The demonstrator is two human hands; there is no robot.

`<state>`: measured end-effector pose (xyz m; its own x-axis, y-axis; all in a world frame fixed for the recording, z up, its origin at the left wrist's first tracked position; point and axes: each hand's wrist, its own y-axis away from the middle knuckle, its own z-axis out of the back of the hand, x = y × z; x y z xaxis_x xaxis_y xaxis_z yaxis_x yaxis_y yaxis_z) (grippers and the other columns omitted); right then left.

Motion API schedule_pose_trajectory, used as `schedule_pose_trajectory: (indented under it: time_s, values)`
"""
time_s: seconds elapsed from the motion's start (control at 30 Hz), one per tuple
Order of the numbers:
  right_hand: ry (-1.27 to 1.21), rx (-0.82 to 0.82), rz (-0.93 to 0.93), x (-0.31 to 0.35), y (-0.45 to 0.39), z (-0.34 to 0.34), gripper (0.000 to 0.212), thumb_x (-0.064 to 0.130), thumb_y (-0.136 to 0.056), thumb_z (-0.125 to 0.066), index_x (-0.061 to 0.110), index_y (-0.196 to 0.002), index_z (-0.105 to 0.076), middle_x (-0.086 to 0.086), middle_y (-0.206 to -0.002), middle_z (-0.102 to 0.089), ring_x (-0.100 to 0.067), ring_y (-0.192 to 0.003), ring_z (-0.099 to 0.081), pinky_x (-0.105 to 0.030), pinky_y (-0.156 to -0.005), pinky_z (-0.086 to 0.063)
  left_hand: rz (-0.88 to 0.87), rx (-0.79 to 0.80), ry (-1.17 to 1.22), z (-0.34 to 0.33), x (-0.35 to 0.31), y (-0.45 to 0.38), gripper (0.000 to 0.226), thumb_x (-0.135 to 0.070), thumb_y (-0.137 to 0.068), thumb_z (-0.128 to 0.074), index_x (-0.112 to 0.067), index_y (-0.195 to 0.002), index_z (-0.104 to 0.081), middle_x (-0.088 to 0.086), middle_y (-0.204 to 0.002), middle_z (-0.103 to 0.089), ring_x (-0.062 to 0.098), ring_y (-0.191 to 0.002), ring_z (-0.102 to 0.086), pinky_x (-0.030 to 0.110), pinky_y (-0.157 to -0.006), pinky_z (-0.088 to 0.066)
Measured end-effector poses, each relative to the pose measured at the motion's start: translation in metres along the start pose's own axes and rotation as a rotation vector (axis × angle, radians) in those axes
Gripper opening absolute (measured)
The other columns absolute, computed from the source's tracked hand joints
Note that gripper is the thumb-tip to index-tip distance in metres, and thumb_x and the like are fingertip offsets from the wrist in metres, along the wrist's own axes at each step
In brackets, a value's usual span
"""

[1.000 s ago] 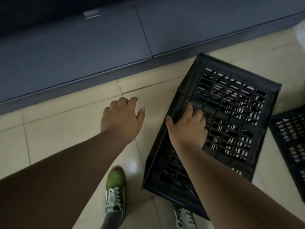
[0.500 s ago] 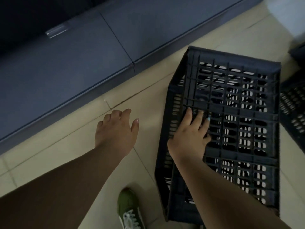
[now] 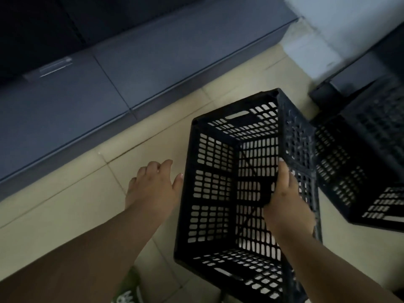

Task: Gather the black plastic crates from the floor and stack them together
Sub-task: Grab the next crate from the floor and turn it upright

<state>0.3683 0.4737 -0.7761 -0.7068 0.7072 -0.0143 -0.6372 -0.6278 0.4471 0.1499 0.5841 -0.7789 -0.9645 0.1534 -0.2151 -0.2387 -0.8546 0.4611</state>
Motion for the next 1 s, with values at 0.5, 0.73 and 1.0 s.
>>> schedule_pose_trajectory:
  time_s: [0.5, 0.73, 1.0]
  values:
    - [0.097, 0.01, -0.256, -0.209, -0.104, -0.03, 0.105, -0.01, -0.085, -0.046, 0.033, -0.147, 0.026, -0.016, -0.154, -0.02, -0.039, -0.097, -0.059, -0.039, -0.061, -0.039, -0.106, 0.023, 0.068, -0.121, -0.162, -0.013, 0.065, -0.054, -0.095, -0.038, -0.032, -0.15, -0.012, 0.007, -0.152, -0.013, 0.029, -0.133, -0.024, 0.046, -0.104, -0.034]
    - [-0.024, 0.037, -0.242, -0.253, -0.119, -0.064, 0.102, -0.004, -0.086, -0.049, 0.032, -0.149, 0.023, -0.017, -0.147, -0.029, -0.038, -0.1, -0.059, -0.039, -0.067, -0.039, 0.068, 0.016, 0.128, -0.158, -0.204, -0.038, 0.07, -0.048, -0.093, -0.049, -0.029, -0.15, -0.013, 0.011, -0.149, -0.016, 0.035, -0.129, -0.03, 0.05, -0.101, -0.036]
    - [-0.166, 0.069, -0.224, -0.28, -0.126, -0.085, 0.099, 0.002, -0.087, -0.049, 0.032, -0.148, 0.023, -0.011, -0.13, -0.041, -0.031, -0.086, -0.058, -0.037, -0.063, -0.039, 0.152, 0.028, 0.081, -0.186, -0.237, -0.045, 0.076, -0.044, -0.09, -0.057, -0.029, -0.15, -0.013, 0.017, -0.142, -0.02, 0.041, -0.123, -0.032, 0.051, -0.098, -0.037]
